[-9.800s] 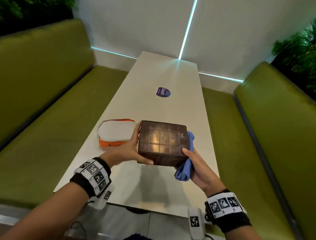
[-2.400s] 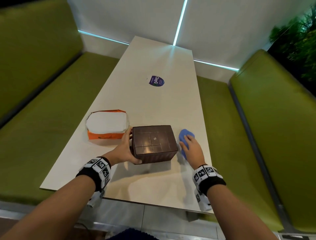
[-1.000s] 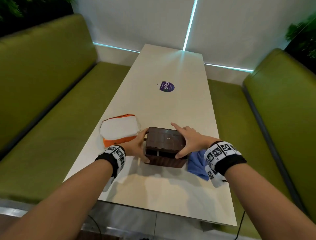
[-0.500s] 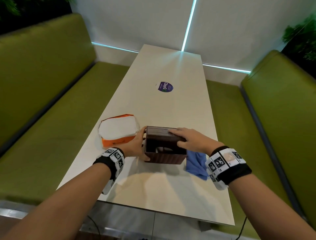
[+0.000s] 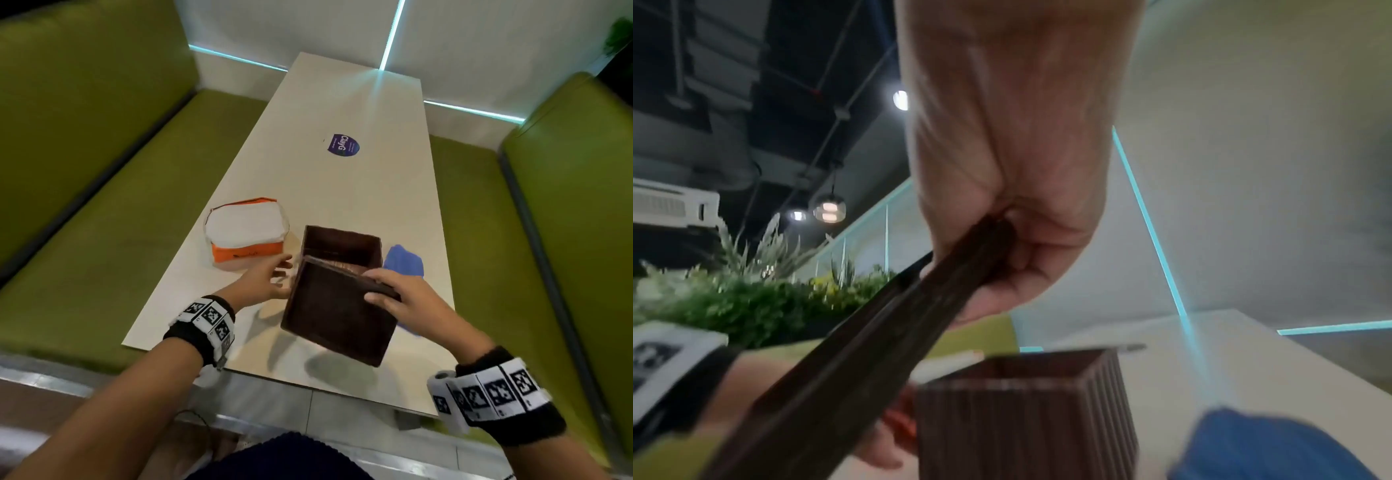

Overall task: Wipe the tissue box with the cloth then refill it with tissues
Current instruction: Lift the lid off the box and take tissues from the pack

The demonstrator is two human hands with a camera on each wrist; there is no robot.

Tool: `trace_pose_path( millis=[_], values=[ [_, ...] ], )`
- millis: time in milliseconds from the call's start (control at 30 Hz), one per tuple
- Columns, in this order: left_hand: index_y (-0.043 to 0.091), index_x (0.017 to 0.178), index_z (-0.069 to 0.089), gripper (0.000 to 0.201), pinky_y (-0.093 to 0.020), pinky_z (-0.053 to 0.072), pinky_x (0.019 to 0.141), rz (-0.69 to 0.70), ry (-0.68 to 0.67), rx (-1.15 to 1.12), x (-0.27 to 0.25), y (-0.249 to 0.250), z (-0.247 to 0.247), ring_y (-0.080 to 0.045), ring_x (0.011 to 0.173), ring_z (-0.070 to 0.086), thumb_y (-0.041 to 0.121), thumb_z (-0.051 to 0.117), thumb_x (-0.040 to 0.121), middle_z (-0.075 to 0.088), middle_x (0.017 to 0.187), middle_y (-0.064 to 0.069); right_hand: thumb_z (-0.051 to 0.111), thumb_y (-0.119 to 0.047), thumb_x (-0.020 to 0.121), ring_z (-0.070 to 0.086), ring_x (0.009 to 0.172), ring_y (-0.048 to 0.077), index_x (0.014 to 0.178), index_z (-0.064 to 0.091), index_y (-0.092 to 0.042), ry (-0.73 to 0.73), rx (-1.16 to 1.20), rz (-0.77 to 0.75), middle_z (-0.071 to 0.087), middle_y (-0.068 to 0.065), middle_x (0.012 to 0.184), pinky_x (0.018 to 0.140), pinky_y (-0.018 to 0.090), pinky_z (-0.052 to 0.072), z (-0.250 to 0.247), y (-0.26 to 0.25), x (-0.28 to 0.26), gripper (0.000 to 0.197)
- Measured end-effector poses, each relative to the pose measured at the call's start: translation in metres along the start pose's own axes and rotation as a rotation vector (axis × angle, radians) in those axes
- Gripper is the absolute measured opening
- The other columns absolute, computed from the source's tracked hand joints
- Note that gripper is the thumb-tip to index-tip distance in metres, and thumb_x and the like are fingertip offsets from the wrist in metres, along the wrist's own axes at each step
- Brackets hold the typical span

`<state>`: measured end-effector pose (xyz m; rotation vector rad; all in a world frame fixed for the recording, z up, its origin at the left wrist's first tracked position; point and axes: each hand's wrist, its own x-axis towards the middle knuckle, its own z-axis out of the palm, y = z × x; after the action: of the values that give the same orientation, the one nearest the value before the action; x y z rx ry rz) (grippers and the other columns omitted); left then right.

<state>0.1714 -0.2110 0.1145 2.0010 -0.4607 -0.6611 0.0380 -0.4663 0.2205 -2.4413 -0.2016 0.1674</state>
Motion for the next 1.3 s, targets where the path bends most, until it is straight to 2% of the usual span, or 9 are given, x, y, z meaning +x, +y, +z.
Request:
trace_pose_path(
  millis=[200, 500, 633, 733, 900, 967, 1100, 1200, 1300],
  values=[
    [0.019, 0.136, 0.051, 0.05, -0.022, 0.053, 0.084, -0.06, 0.066, 0.039, -0.034, -0.029, -0.012, -0.018, 0.111, 0.063, 0.016, 0.068, 0.089, 0.063, 0.122, 0.0, 0.054, -0.022, 0.097, 0.058, 0.116, 0.01, 0.125, 0.063, -0.015, -0.168, -0.019, 0.156, 0.066, -0.003, 0.124, 0.094, 0.013, 0.038, 0.061, 0.033, -0.001, 0.03],
    [0.019, 0.133, 0.054, 0.04, -0.014, 0.049, 0.084, -0.03, 0.137, 0.042, -0.059, -0.022, -0.042, -0.009, 0.105, 0.063, 0.013, 0.062, 0.094, 0.065, 0.118, 0.002, 0.061, -0.032, 0.092, 0.053, 0.095, 0.02, 0.115, 0.071, -0.026, -0.035, -0.312, 0.158, 0.057, 0.005, 0.097, 0.077, 0.025, 0.041, 0.091, 0.057, 0.011, 0.027],
    [0.018, 0.132, 0.056, 0.04, -0.027, 0.048, 0.098, 0.006, 0.261, 0.113, -0.054, -0.008, -0.058, -0.007, 0.108, 0.06, 0.013, 0.063, 0.093, 0.064, 0.118, 0.006, 0.068, -0.025, 0.087, 0.055, 0.088, 0.023, 0.108, 0.075, -0.023, 0.087, -0.338, 0.114, 0.059, 0.005, 0.09, 0.071, 0.025, 0.04, 0.1, 0.062, 0.007, 0.022],
    [0.015, 0.132, 0.058, 0.042, -0.023, 0.039, 0.1, 0.077, 0.355, 0.241, -0.039, 0.007, -0.067, -0.013, 0.121, 0.052, 0.014, 0.064, 0.091, 0.059, 0.129, 0.001, 0.071, -0.02, 0.084, 0.057, 0.085, 0.022, 0.103, 0.076, -0.022, 0.147, -0.361, 0.096, 0.06, 0.002, 0.087, 0.07, 0.029, 0.047, 0.104, 0.064, 0.007, 0.02],
    [0.014, 0.133, 0.056, 0.053, -0.036, 0.028, 0.115, 0.086, 0.286, 0.541, -0.003, 0.017, -0.07, -0.025, 0.14, 0.034, 0.029, 0.072, 0.085, 0.044, 0.145, -0.01, 0.073, -0.024, 0.082, 0.056, 0.083, 0.021, 0.101, 0.075, -0.017, 0.187, -0.401, 0.109, 0.057, 0.001, 0.087, 0.068, 0.028, 0.046, 0.099, 0.047, 0.008, 0.02],
    [0.011, 0.132, 0.055, 0.054, -0.037, 0.027, 0.115, 0.047, 0.234, 0.608, 0.002, 0.016, -0.067, -0.026, 0.141, 0.031, 0.03, 0.071, 0.085, 0.038, 0.149, -0.011, 0.071, -0.026, 0.084, 0.055, 0.081, 0.017, 0.106, 0.074, -0.018, 0.2, -0.393, 0.084, 0.056, -0.001, 0.086, 0.066, 0.026, 0.046, 0.093, 0.03, 0.009, 0.024],
    [0.011, 0.105, 0.067, 0.019, -0.041, 0.034, 0.112, 0.119, 0.258, 0.67, -0.003, -0.004, -0.062, -0.028, 0.136, 0.04, 0.017, 0.061, 0.088, 0.042, 0.146, -0.008, 0.063, -0.028, 0.091, 0.054, 0.08, 0.011, 0.112, 0.071, -0.019, 0.21, -0.274, -0.054, 0.054, -0.005, 0.089, 0.069, 0.022, 0.044, 0.083, -0.023, 0.031, 0.024],
    [0.008, 0.092, 0.065, 0.012, -0.047, 0.039, 0.107, 0.146, 0.269, 0.664, -0.007, -0.025, -0.066, -0.029, 0.137, 0.037, 0.014, 0.054, 0.092, 0.042, 0.147, -0.009, 0.054, -0.029, 0.094, 0.059, 0.082, 0.02, 0.112, 0.071, -0.015, 0.204, -0.186, -0.134, 0.057, 0.004, 0.089, 0.072, 0.034, 0.052, 0.083, -0.056, 0.067, 0.028],
    [0.003, 0.109, 0.063, 0.021, -0.05, 0.037, 0.11, 0.103, 0.234, 0.627, -0.017, -0.026, -0.069, -0.031, 0.143, 0.028, 0.012, 0.051, 0.095, 0.034, 0.153, -0.011, 0.05, -0.024, 0.098, 0.058, 0.093, 0.023, 0.121, 0.066, -0.017, 0.123, -0.159, -0.118, 0.059, 0.007, 0.099, 0.083, 0.034, 0.047, 0.089, -0.082, 0.114, 0.029]
  ],
)
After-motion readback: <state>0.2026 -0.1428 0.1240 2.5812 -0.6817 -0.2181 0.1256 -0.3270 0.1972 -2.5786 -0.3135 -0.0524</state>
